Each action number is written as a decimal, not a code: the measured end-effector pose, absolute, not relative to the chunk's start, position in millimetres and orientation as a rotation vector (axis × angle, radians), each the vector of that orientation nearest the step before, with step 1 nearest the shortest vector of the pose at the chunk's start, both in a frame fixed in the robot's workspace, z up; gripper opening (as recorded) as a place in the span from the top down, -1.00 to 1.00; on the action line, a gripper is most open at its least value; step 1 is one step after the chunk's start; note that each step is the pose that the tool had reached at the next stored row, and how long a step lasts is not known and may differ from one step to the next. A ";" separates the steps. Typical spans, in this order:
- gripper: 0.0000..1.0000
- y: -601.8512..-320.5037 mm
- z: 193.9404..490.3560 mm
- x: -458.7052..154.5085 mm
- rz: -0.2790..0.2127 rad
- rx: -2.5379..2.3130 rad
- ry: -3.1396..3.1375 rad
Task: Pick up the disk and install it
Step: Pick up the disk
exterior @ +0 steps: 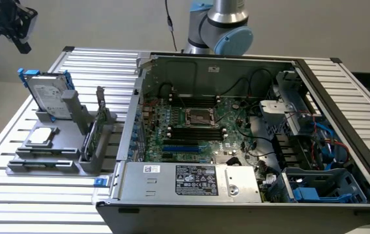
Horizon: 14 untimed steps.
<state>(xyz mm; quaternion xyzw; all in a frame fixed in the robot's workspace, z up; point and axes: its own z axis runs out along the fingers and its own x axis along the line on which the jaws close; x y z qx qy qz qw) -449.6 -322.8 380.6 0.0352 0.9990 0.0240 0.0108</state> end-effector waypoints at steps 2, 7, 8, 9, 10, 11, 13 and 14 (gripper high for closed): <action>0.79 -322.8 380.6 -449.6 0.075 0.110 3.117; 0.79 -322.8 380.0 -449.7 0.075 0.036 3.120; 0.79 -322.8 379.9 -449.7 0.076 0.007 3.121; 0.79 -322.8 379.8 -449.7 0.076 -0.021 3.121; 0.79 -322.8 379.7 -449.7 0.076 -0.049 3.121; 0.79 -322.8 379.8 -449.7 0.076 -0.077 3.121; 0.79 -322.8 379.8 -449.6 0.077 -0.135 3.120; 0.79 -322.8 379.8 -449.7 0.077 -0.164 3.119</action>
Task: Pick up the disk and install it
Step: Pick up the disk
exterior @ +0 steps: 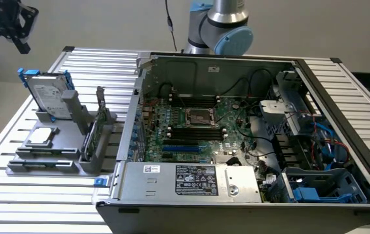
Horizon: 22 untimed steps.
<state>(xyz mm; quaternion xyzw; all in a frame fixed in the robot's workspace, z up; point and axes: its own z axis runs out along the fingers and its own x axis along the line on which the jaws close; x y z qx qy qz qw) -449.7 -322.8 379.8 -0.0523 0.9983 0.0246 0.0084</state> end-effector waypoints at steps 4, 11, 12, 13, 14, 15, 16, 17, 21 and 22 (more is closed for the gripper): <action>0.79 -322.8 379.8 -449.6 0.078 -0.276 3.113; 0.79 -322.8 379.8 -449.6 0.079 -0.476 3.092; 0.79 -322.8 379.8 -449.6 0.079 -0.504 3.088; 0.79 -322.8 379.8 -449.6 0.079 -0.531 3.084; 0.79 -322.8 379.7 -449.6 0.079 -0.559 3.080; 0.79 -322.8 379.6 -449.6 0.079 -0.586 3.075; 0.79 -322.8 379.6 -449.6 0.079 -0.615 3.070; 0.79 -322.8 379.5 -449.6 0.079 -0.644 3.065; 0.79 -322.8 379.1 -449.6 0.077 -0.755 3.042; 0.79 -322.9 378.9 -449.5 0.076 -0.782 3.036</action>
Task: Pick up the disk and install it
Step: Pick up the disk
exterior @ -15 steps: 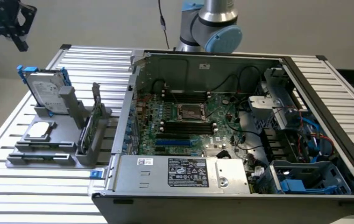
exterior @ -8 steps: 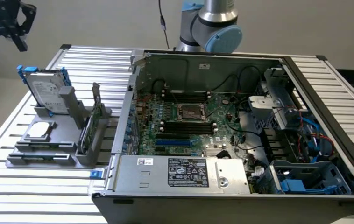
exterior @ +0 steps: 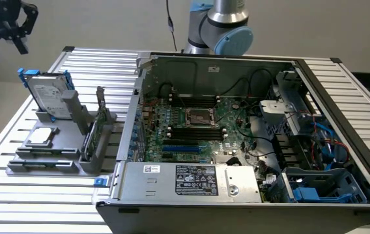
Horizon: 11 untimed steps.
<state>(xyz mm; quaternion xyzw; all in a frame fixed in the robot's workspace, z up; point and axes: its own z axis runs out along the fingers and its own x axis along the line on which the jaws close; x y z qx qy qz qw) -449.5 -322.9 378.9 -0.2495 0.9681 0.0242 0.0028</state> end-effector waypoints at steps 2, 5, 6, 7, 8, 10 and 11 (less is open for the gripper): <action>0.79 -322.8 378.3 -449.6 0.073 -0.839 3.023; 0.79 -322.8 376.8 -449.6 0.071 -0.921 3.000; 0.79 -322.8 376.2 -449.6 0.071 -0.948 2.993; 0.79 -322.8 375.5 -449.6 0.071 -0.975 2.984; 0.79 -322.8 374.9 -449.6 0.070 -1.002 2.976; 0.79 -322.8 373.7 -449.6 0.070 -1.057 2.958; 0.79 -322.8 373.1 -449.6 0.070 -1.084 2.948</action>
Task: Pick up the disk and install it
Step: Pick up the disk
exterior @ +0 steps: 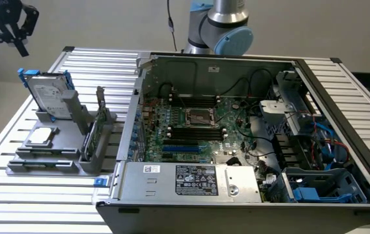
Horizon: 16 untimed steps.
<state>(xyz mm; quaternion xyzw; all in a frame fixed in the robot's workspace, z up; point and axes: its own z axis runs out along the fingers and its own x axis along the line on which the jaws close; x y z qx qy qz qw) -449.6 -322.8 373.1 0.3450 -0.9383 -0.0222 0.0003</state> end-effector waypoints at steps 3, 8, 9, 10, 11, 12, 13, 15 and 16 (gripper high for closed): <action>0.79 -322.8 371.2 -449.6 -0.069 1.162 -2.916; 0.79 -322.8 367.8 -449.6 -0.069 1.293 -2.858; 0.79 -322.8 367.1 -449.6 -0.069 1.318 -2.846; 0.79 -322.8 366.3 -449.6 -0.069 1.346 -2.832; 0.79 -322.8 365.7 -449.6 -0.068 1.371 -2.820; 0.79 -322.8 365.0 -449.6 -0.068 1.396 -2.807; 0.79 -322.8 364.3 -449.6 -0.068 1.422 -2.794; 0.79 -322.8 363.3 -449.6 -0.068 1.471 -2.767; 0.79 -322.8 362.8 -449.6 -0.068 1.496 -2.754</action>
